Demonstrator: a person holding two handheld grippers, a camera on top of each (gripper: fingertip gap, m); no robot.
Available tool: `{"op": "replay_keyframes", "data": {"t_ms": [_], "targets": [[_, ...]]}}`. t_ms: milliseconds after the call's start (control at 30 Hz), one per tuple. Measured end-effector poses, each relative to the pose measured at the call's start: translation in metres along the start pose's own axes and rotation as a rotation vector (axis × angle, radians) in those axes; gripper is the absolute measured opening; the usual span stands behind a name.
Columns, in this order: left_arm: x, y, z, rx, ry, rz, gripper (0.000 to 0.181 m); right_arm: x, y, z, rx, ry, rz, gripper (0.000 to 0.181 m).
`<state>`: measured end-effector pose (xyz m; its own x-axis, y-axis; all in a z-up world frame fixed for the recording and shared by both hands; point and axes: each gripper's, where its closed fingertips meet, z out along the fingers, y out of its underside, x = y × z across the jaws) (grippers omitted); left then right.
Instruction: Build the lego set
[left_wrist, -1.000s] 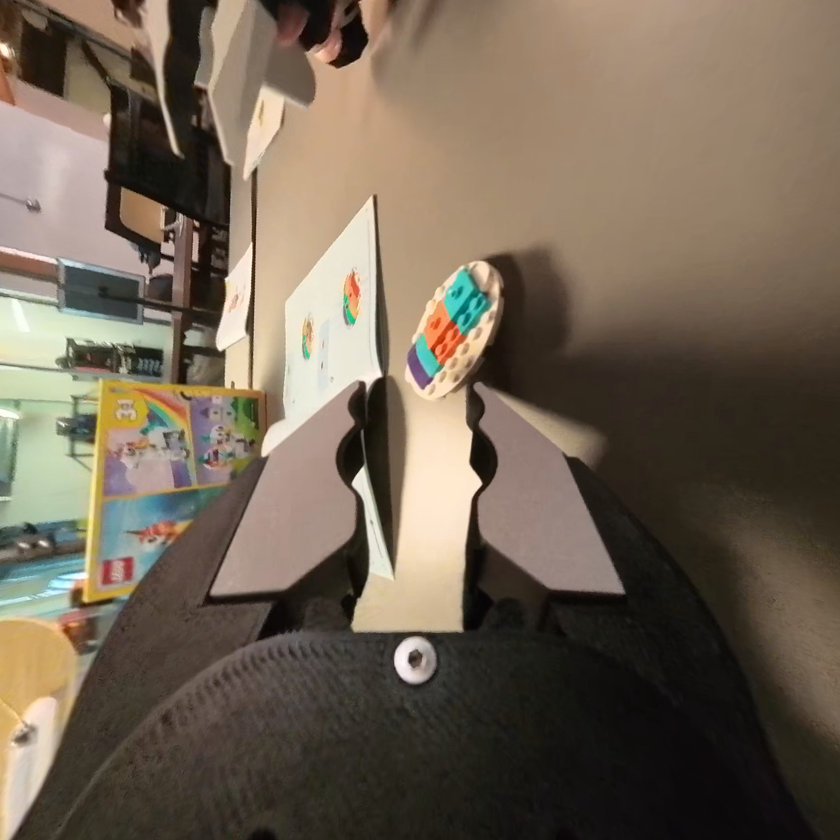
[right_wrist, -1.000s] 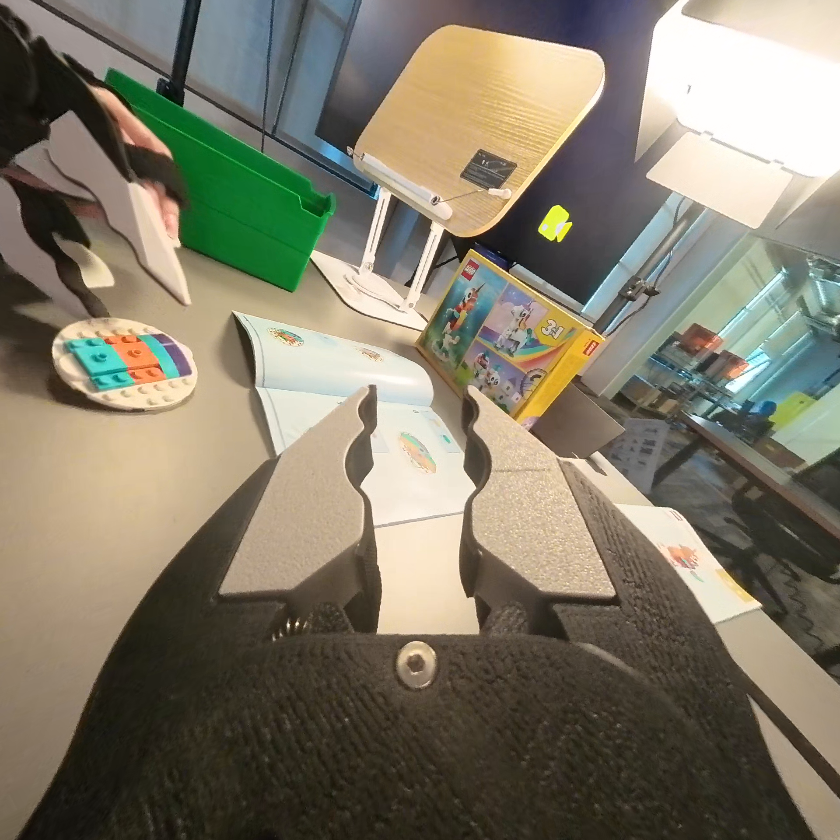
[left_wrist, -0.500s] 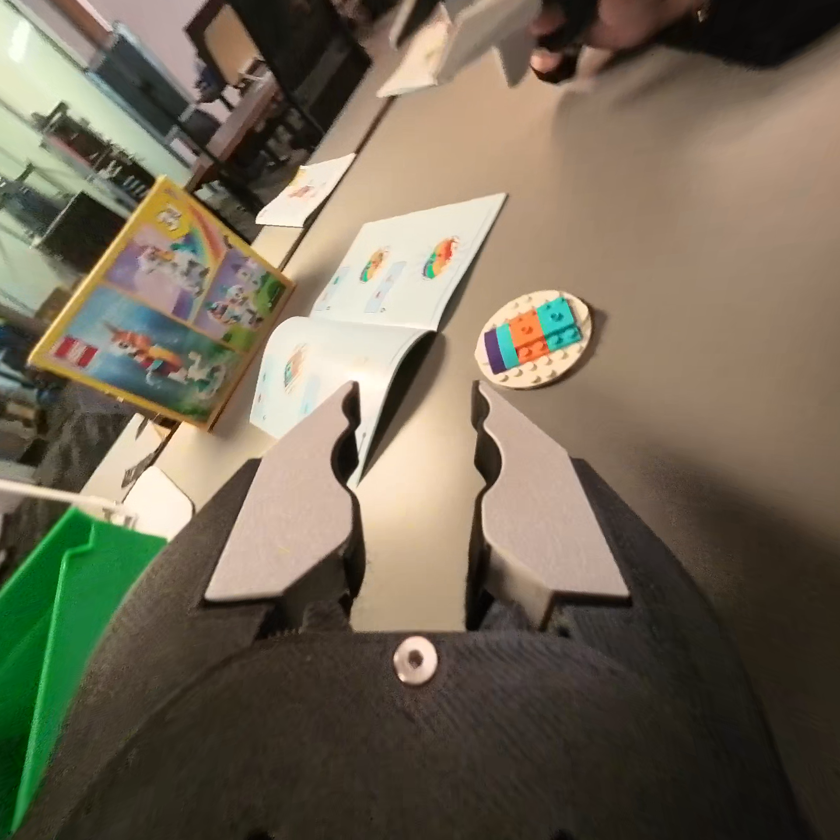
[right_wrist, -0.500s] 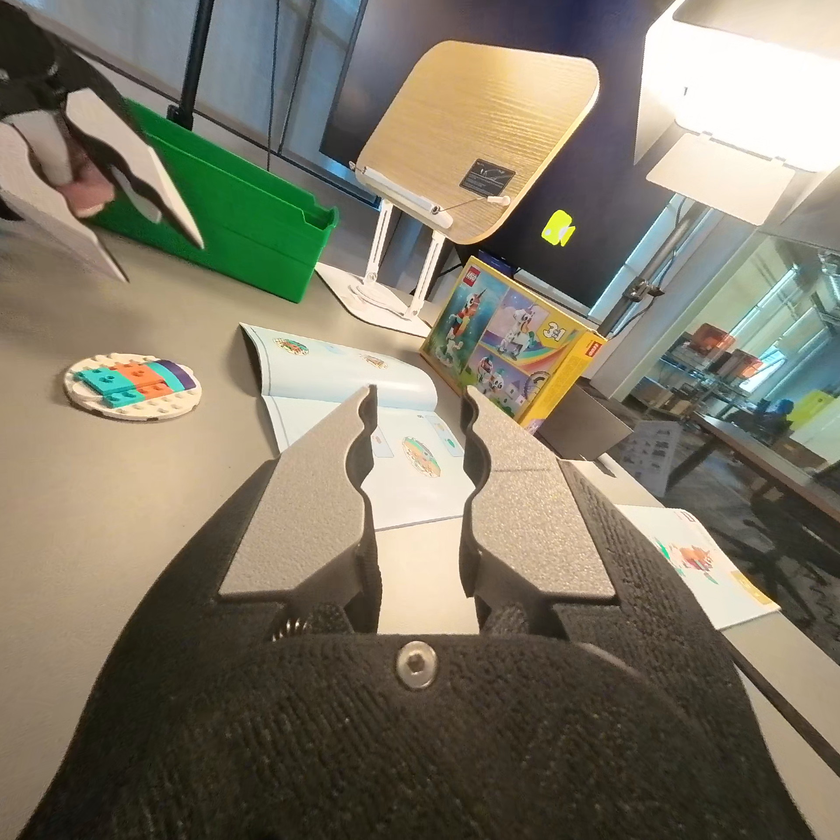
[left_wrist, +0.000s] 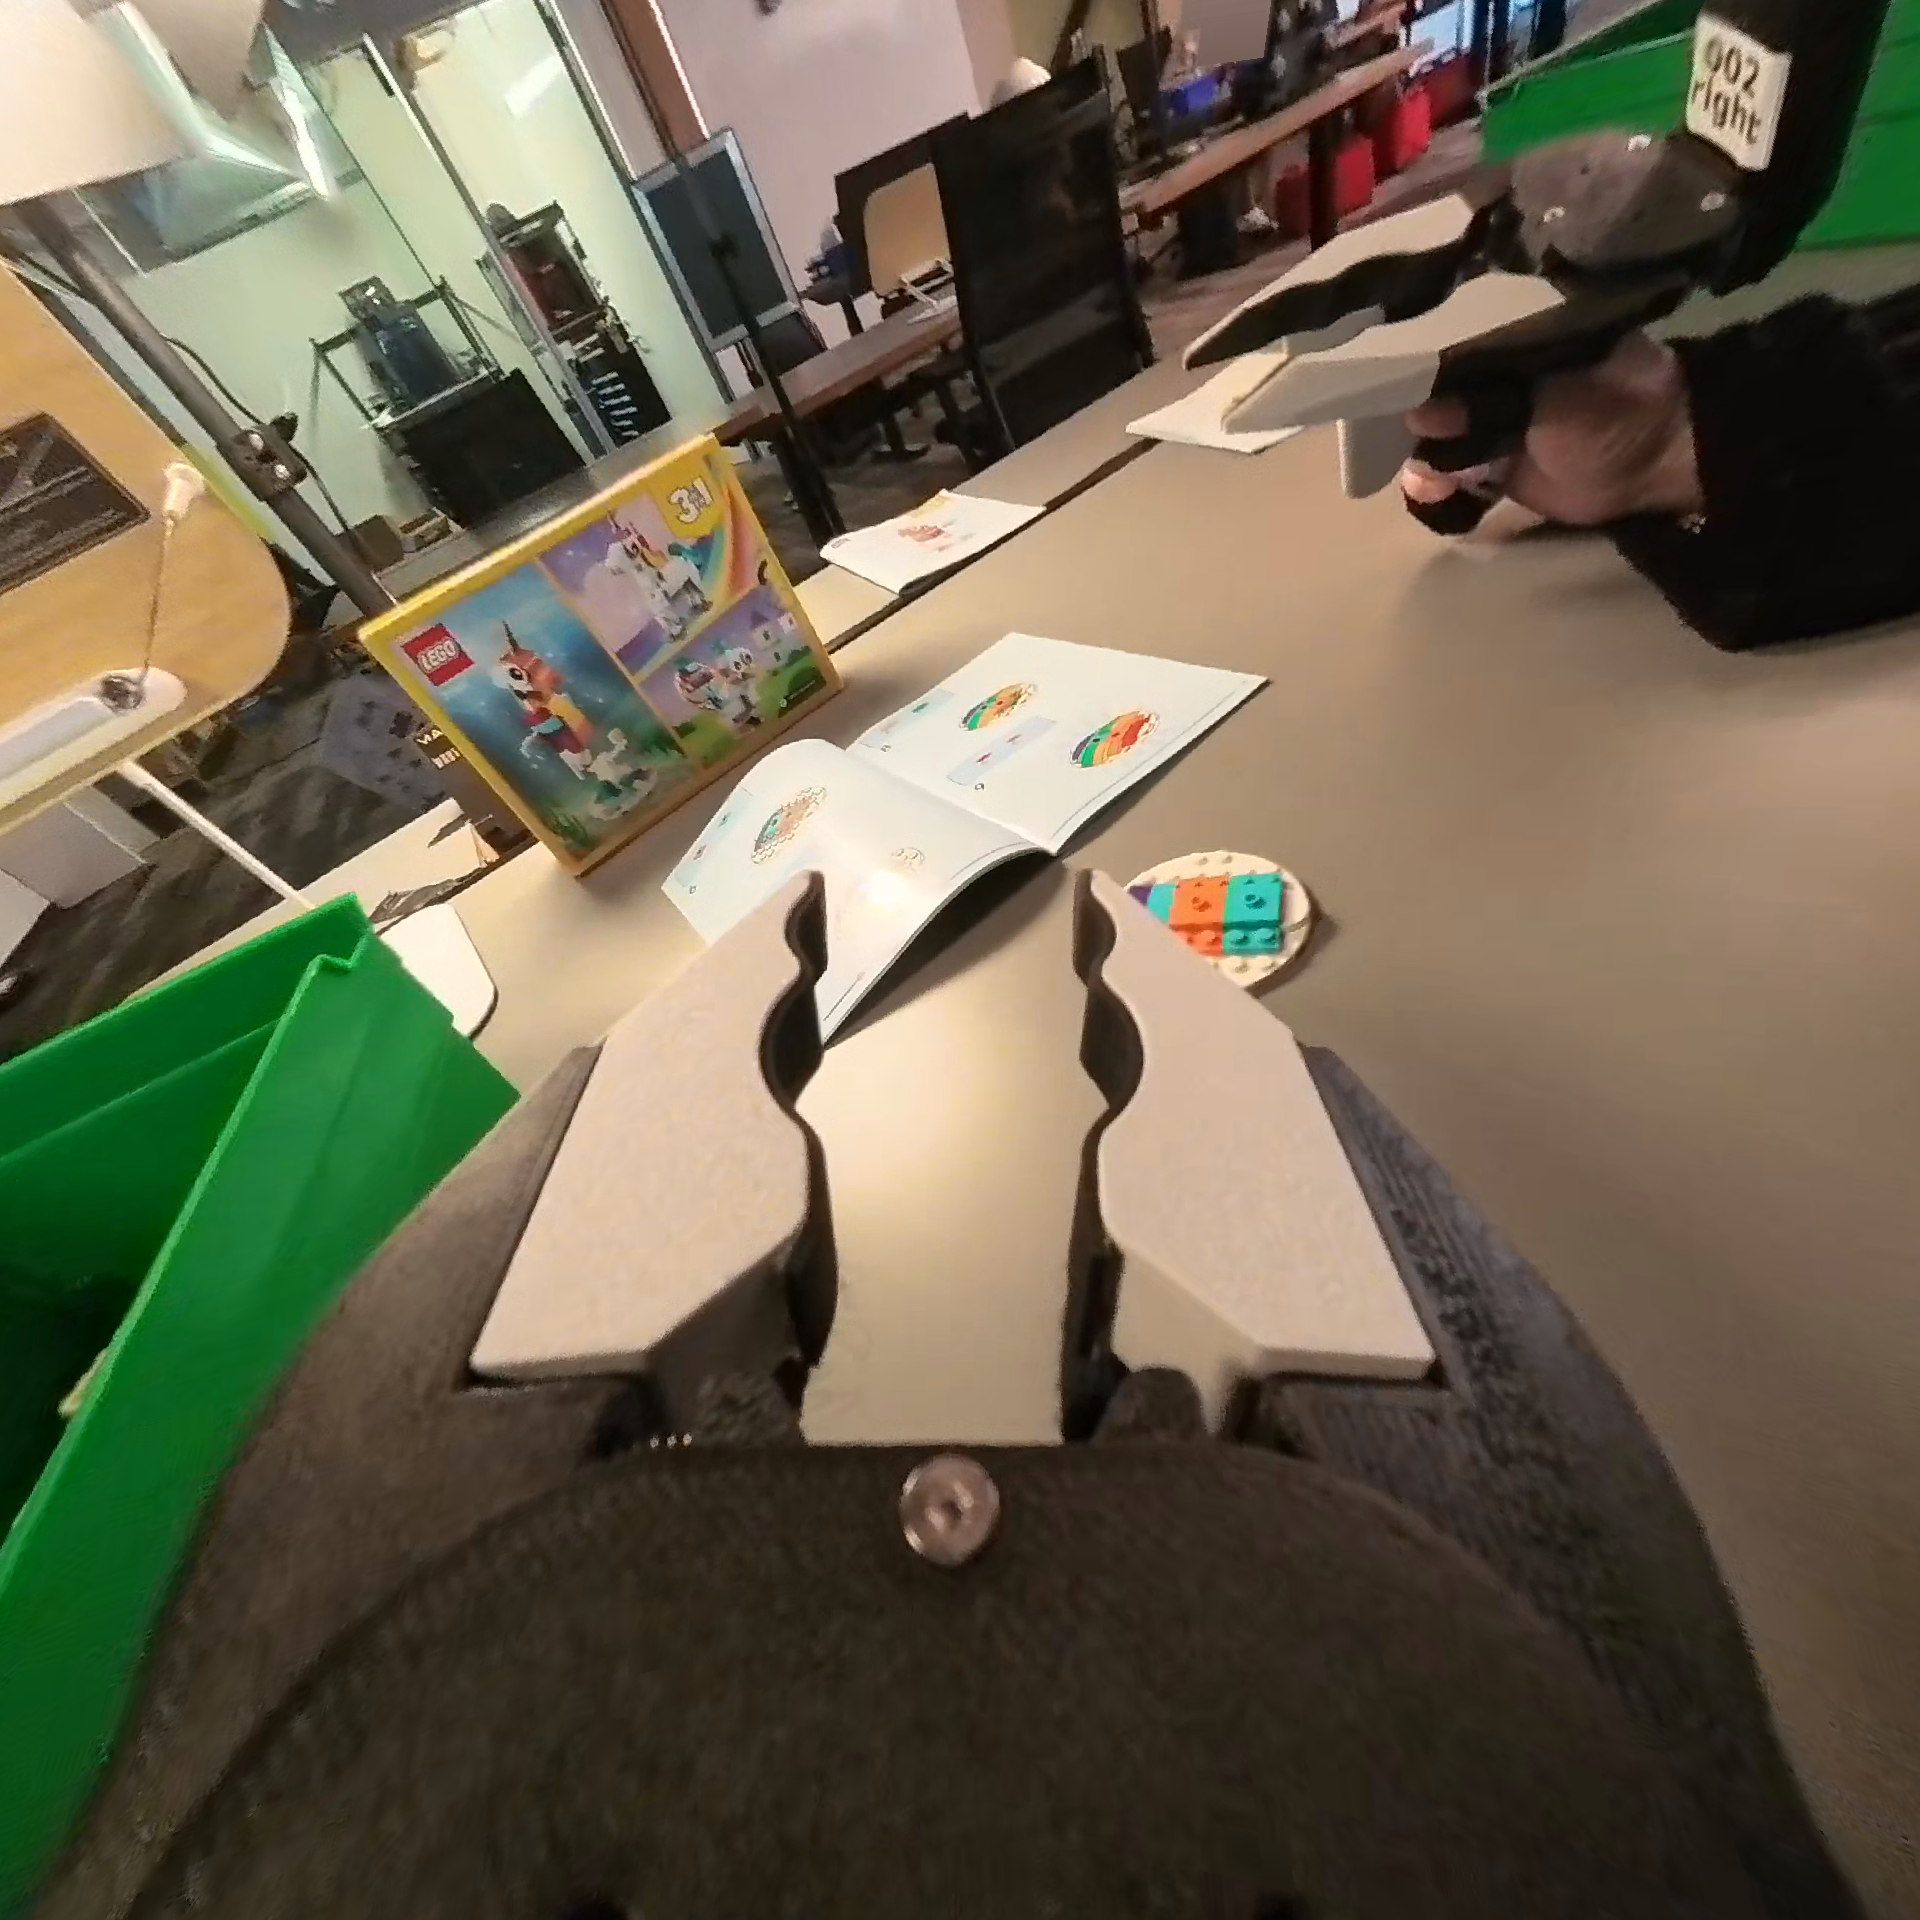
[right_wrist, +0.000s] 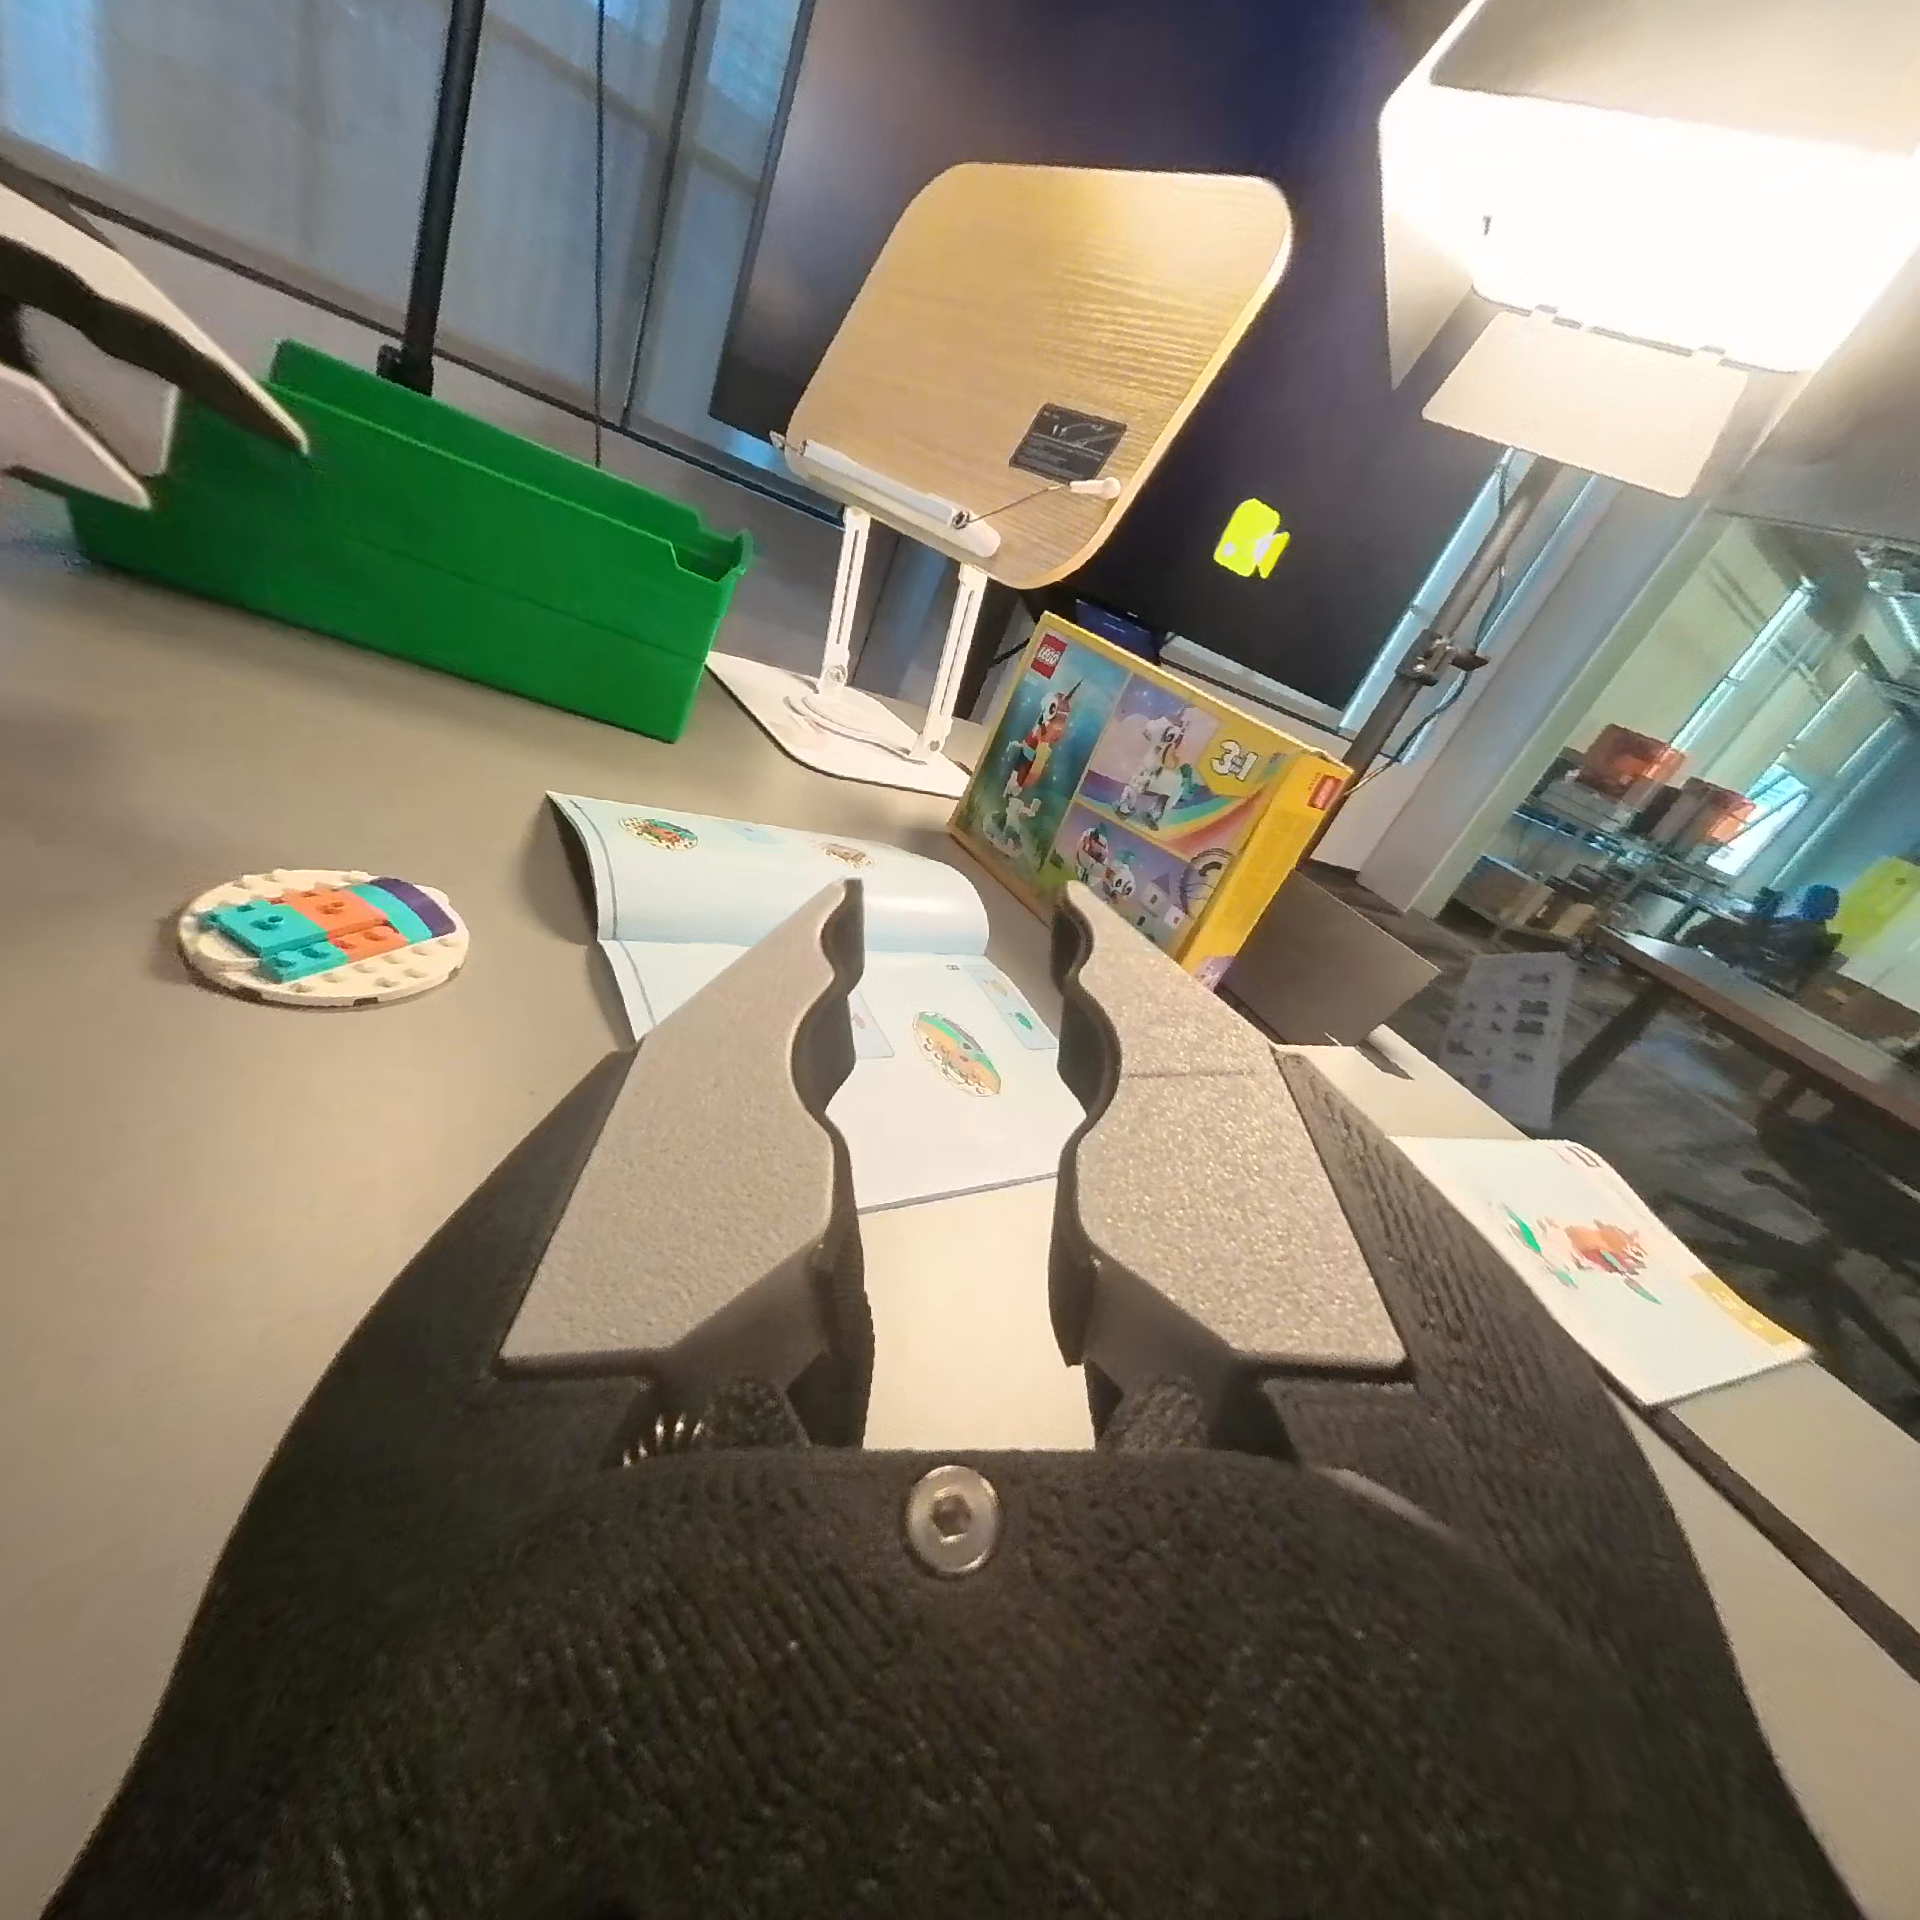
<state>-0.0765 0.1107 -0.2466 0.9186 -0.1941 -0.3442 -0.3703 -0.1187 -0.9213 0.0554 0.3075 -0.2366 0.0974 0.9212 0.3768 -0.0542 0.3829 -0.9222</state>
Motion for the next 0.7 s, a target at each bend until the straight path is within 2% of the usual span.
{"op": "replay_keyframes", "data": {"t_ms": [267, 400, 533, 700], "targets": [[0.0, -0.008, -0.015, 0.03, -0.053, -0.005, 0.046, -0.001, 0.001, 0.002, -0.005, -0.007, -0.001, 0.035], [-0.013, -0.013, -0.017, 0.093, -0.132, -0.011, 0.043, -0.004, 0.003, 0.004, -0.016, -0.018, -0.019, 0.035], [-0.035, -0.007, -0.005, 0.139, -0.223, -0.008, 0.043, -0.004, 0.004, 0.006, -0.022, -0.02, -0.018, 0.035], [-0.049, -0.001, 0.022, 0.165, -0.222, 0.01, 0.047, -0.002, 0.006, 0.007, -0.031, -0.004, -0.018, 0.035]]}}
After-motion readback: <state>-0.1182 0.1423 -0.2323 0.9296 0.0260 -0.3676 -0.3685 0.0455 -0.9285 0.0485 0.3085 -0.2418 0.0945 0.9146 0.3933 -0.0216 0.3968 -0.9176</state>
